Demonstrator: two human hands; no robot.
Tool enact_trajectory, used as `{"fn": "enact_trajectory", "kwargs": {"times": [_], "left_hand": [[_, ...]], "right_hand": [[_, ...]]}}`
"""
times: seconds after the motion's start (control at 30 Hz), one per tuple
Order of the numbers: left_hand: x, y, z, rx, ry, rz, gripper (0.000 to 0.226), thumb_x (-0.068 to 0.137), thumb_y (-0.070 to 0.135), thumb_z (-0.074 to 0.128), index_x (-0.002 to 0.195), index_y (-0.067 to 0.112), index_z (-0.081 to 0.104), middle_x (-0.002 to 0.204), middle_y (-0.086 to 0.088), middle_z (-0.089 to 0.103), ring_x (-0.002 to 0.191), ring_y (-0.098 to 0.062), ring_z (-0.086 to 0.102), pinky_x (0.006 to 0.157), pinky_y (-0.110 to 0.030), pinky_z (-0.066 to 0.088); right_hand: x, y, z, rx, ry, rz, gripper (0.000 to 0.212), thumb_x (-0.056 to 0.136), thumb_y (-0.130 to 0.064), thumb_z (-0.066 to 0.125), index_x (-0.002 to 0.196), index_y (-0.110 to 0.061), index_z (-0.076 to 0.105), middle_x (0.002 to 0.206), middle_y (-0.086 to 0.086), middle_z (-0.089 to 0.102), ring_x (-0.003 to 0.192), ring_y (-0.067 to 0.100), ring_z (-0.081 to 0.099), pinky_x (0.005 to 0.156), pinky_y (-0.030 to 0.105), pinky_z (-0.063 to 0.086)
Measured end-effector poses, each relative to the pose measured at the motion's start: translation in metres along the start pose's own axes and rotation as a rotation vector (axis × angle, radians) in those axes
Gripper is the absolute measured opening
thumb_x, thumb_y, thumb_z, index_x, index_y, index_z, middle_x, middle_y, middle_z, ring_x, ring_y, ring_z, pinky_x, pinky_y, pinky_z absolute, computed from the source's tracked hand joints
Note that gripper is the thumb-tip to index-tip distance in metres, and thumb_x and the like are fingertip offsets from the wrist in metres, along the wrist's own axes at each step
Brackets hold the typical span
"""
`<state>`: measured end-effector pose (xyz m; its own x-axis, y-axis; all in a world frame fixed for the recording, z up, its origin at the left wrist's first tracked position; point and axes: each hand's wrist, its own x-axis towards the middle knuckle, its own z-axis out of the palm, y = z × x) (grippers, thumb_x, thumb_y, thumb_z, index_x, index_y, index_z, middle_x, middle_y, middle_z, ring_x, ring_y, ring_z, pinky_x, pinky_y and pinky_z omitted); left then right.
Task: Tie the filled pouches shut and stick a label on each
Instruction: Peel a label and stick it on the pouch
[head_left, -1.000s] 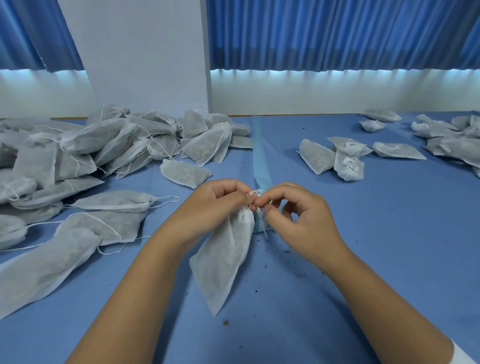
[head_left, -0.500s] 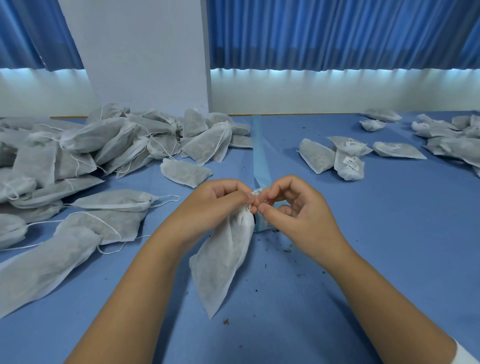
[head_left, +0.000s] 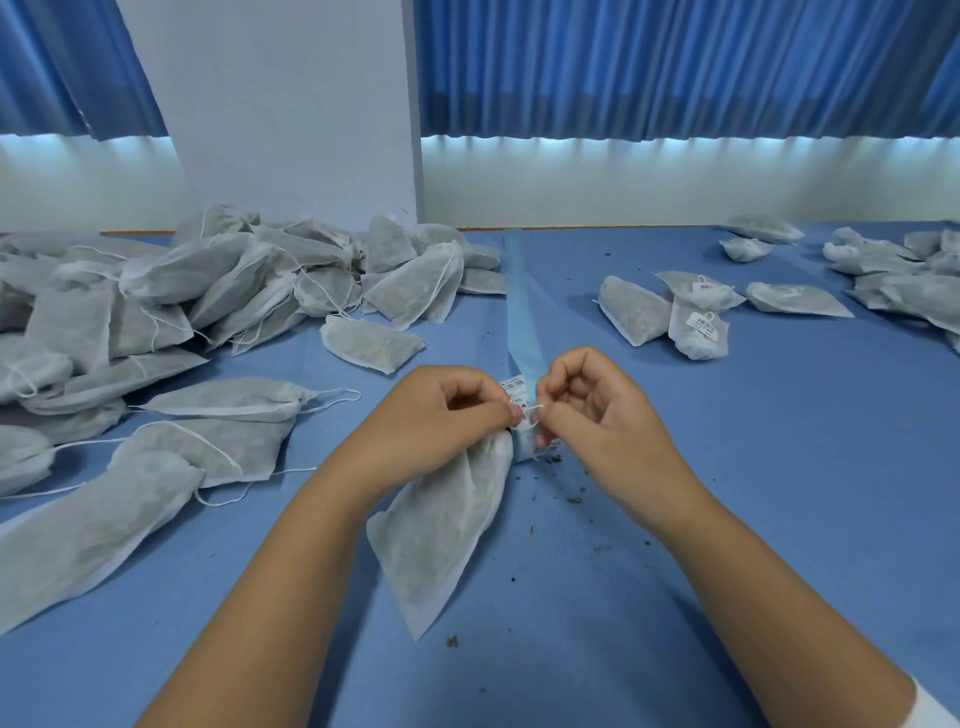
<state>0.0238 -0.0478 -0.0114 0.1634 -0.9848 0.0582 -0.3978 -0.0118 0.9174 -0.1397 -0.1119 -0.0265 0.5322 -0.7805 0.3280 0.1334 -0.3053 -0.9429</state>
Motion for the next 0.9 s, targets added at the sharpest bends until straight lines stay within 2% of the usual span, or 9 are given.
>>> {"fn": "enact_trajectory", "kwargs": {"times": [0.2, 0.27, 0.33, 0.47, 0.63, 0.7, 0.77, 0.83, 0.9], "left_hand": [[0.001, -0.001, 0.000, 0.000, -0.020, -0.005, 0.014, 0.088, 0.023, 0.071, 0.075, 0.020, 0.075, 0.069, 0.002, 0.059, 0.067, -0.007, 0.049, 0.067, -0.023, 0.037], [0.001, -0.001, -0.002, -0.006, -0.016, -0.011, 0.012, 0.087, 0.024, 0.071, 0.076, 0.020, 0.075, 0.069, 0.003, 0.061, 0.067, -0.006, 0.050, 0.068, -0.023, 0.038], [0.000, -0.001, -0.003, 0.001, -0.024, -0.020, 0.012, 0.087, 0.023, 0.072, 0.076, 0.019, 0.076, 0.069, 0.001, 0.062, 0.068, -0.006, 0.050, 0.069, -0.023, 0.038], [-0.001, -0.001, -0.002, 0.011, -0.058, -0.020, 0.014, 0.087, 0.023, 0.073, 0.080, 0.012, 0.076, 0.090, -0.028, 0.065, 0.077, -0.014, 0.052, 0.077, -0.031, 0.038], [-0.001, -0.001, -0.002, -0.004, -0.080, -0.020, 0.027, 0.076, 0.039, 0.073, 0.082, 0.012, 0.076, 0.096, -0.028, 0.065, 0.079, -0.015, 0.052, 0.079, -0.032, 0.037], [0.000, -0.002, -0.003, -0.005, -0.074, -0.021, 0.019, 0.081, 0.033, 0.075, 0.082, 0.014, 0.077, 0.096, -0.026, 0.067, 0.080, -0.015, 0.053, 0.080, -0.032, 0.038], [0.001, -0.003, -0.004, 0.006, -0.070, -0.021, 0.014, 0.086, 0.029, 0.073, 0.081, 0.017, 0.077, 0.092, -0.025, 0.067, 0.078, -0.014, 0.052, 0.078, -0.033, 0.038], [0.000, -0.002, -0.004, -0.012, -0.081, -0.018, 0.017, 0.082, 0.034, 0.071, 0.082, 0.019, 0.077, 0.094, -0.027, 0.066, 0.081, -0.016, 0.052, 0.080, -0.034, 0.037], [-0.002, 0.001, -0.004, -0.050, -0.097, -0.013, 0.024, 0.077, 0.039, 0.068, 0.085, 0.019, 0.077, 0.101, -0.030, 0.064, 0.085, -0.019, 0.053, 0.083, -0.035, 0.036]], "right_hand": [[0.000, 0.005, 0.000, 0.052, -0.053, -0.008, 0.029, 0.083, 0.015, 0.062, 0.088, -0.011, 0.049, 0.080, 0.001, 0.051, 0.074, 0.014, 0.052, 0.063, 0.025, 0.047], [0.000, 0.007, -0.001, 0.032, -0.048, -0.007, 0.028, 0.083, 0.012, 0.062, 0.089, -0.012, 0.050, 0.080, 0.000, 0.053, 0.070, 0.025, 0.051, 0.059, 0.030, 0.044], [-0.001, 0.008, -0.002, -0.072, -0.022, -0.024, 0.022, 0.079, -0.001, 0.063, 0.087, -0.019, 0.053, 0.083, -0.004, 0.060, 0.064, 0.040, 0.046, 0.056, 0.036, 0.042], [-0.001, 0.007, -0.002, -0.159, -0.009, -0.092, 0.021, 0.075, -0.011, 0.059, 0.080, -0.031, 0.054, 0.097, -0.009, 0.068, 0.054, 0.031, 0.043, 0.049, 0.028, 0.039], [-0.001, 0.010, -0.001, -0.251, -0.018, -0.153, 0.012, 0.079, -0.009, 0.058, 0.086, -0.017, 0.056, 0.084, -0.007, 0.067, 0.067, 0.044, 0.050, 0.057, 0.045, 0.043], [-0.001, 0.009, -0.001, -0.228, -0.031, -0.131, 0.011, 0.079, -0.009, 0.059, 0.086, -0.017, 0.057, 0.081, -0.005, 0.064, 0.070, 0.040, 0.053, 0.057, 0.041, 0.044], [0.000, 0.007, -0.002, -0.164, -0.059, -0.103, 0.015, 0.082, -0.001, 0.059, 0.086, -0.015, 0.056, 0.080, -0.003, 0.062, 0.070, 0.029, 0.053, 0.057, 0.029, 0.045], [0.000, 0.006, -0.004, -0.102, -0.084, -0.072, 0.020, 0.084, 0.006, 0.058, 0.086, -0.013, 0.055, 0.079, -0.004, 0.062, 0.070, 0.013, 0.055, 0.060, 0.021, 0.044], [0.001, 0.005, -0.005, -0.054, -0.093, -0.034, 0.022, 0.084, 0.008, 0.058, 0.086, -0.013, 0.055, 0.077, -0.005, 0.063, 0.069, 0.008, 0.055, 0.061, 0.018, 0.044]]}}
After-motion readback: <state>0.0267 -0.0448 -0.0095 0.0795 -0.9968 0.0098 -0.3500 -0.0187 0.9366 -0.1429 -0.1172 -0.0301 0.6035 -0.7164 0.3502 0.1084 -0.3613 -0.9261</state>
